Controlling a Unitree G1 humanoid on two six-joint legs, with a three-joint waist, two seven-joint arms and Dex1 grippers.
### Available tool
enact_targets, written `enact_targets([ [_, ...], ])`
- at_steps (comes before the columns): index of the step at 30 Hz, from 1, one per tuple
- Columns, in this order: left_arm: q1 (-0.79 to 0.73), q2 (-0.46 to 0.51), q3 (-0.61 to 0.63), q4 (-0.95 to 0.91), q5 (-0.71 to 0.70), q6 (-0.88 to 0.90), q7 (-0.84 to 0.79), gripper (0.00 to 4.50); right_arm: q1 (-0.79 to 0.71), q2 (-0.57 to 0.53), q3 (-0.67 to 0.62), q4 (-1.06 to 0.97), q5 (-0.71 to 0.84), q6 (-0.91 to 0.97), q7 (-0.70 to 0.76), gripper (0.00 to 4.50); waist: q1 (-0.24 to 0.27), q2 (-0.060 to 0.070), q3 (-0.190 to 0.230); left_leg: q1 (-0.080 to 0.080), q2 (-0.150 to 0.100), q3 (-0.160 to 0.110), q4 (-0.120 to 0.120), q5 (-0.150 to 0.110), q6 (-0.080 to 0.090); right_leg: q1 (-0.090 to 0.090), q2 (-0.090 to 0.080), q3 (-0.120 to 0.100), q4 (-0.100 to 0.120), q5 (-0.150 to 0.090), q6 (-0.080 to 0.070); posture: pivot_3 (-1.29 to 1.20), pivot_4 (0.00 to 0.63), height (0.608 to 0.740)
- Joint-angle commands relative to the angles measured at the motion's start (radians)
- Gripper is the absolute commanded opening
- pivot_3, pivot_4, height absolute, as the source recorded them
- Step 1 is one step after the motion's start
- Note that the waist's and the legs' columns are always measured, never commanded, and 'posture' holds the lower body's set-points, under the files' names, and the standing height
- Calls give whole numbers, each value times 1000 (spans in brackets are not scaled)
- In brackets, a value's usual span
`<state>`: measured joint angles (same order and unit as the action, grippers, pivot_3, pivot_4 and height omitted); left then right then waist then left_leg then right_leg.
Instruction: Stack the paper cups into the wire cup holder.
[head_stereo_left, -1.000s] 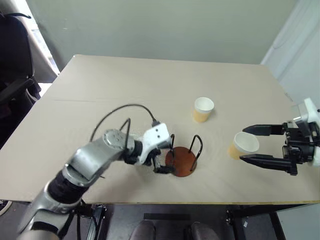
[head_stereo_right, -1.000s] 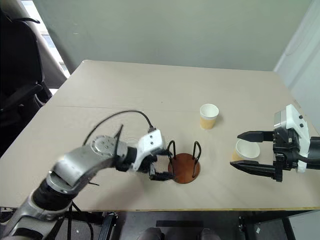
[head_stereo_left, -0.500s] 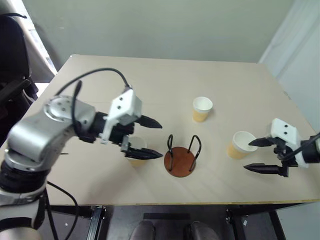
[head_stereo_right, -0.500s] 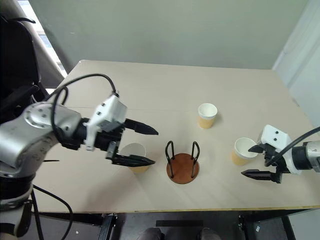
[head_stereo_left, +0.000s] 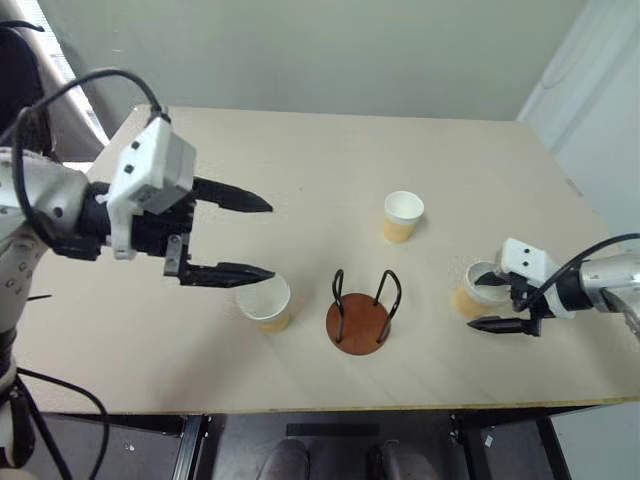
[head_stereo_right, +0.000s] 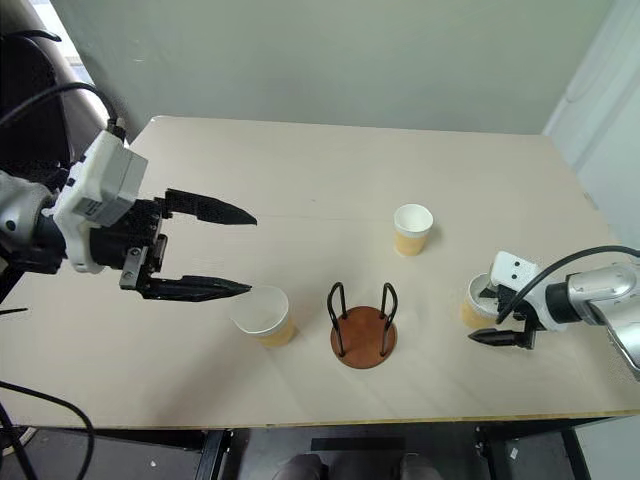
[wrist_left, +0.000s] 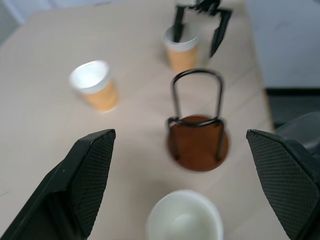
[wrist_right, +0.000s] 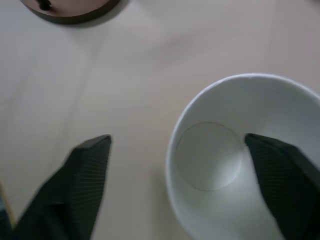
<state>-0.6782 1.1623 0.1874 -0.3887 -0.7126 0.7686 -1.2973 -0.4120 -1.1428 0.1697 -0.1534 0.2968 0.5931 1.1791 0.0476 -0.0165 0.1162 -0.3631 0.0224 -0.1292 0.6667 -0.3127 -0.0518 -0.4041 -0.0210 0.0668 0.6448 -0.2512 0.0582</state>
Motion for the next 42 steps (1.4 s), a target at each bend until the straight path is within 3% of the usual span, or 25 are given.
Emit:
enact_targets([
  [1, 26, 31, 48, -28, -3, -14, 13, 4500, -41, 16, -3, -2, -26, -25, 20, 2869, -2, 0, 0, 0, 0, 0, 0, 0, 0, 0, 0, 0, 0, 0, 0, 0, 150, 740],
  [8, 91, 113, 58, 11, 75, -76, 12, 4500, -105, -75, -124, -104, 69, 55, 124, 187, -4, 1, 0, -5, 0, 1, -1, 1, -1, -5, 0, 0, 0, 0, 0, 0, 150, 740],
  [9, 96, 120, 59, 15, 79, -82, 11, 4500, -123, -91, -148, -119, 91, 72, 136, 10, -4, 1, 0, -5, 0, 1, -1, 1, -1, -6, 0, 0, 0, 0, 0, 0, 150, 740],
  [14, 103, 124, 34, 42, 99, -115, 7, 4500, -383, -74, -280, -179, 331, 184, 179, 10, -11, 2, 1, -4, 0, 2, -3, 1, -2, -7, 1, 3, 1, -1, -2, 0, 150, 740],
  [20, 88, 105, 1, 52, 101, -131, 17, 4500, -624, 118, -228, -261, 514, 267, 106, 10, -18, 1, 0, -3, 2, 1, -2, 2, -3, -7, 4, 2, 2, -2, -5, 0, 150, 740],
  [23, 84, 104, -19, 68, 114, -142, 14, 4500, -596, 177, -81, -331, 438, 240, 104, 10, -18, 1, 0, -3, 5, 0, -2, 2, -4, -8, 6, 1, 2, -2, -5, 0, 150, 740],
  [28, 93, 111, -15, 71, 118, -143, 8, 4500, -528, 186, 53, -345, 307, 169, 111, 10, -16, 1, 0, -5, 7, -2, -2, 2, -4, -8, 6, -2, 2, -2, -7, 0, 150, 740],
  [33, 124, 124, 6, 53, 110, -129, 6, 4500, -503, 194, 112, -324, 219, 116, 124, 10, -18, 1, 0, -5, 7, -1, -3, 2, -5, -9, 5, -2, 2, -1, -7, 0, 150, 740],
  [42, 149, 133, 40, 40, 91, -117, 17, 4500, -528, 249, 135, -324, 206, 147, 138, 10, -18, 1, 0, -5, 7, -1, -2, 1, -6, -9, 6, -3, 3, -1, -9, 0, 150, 740],
])
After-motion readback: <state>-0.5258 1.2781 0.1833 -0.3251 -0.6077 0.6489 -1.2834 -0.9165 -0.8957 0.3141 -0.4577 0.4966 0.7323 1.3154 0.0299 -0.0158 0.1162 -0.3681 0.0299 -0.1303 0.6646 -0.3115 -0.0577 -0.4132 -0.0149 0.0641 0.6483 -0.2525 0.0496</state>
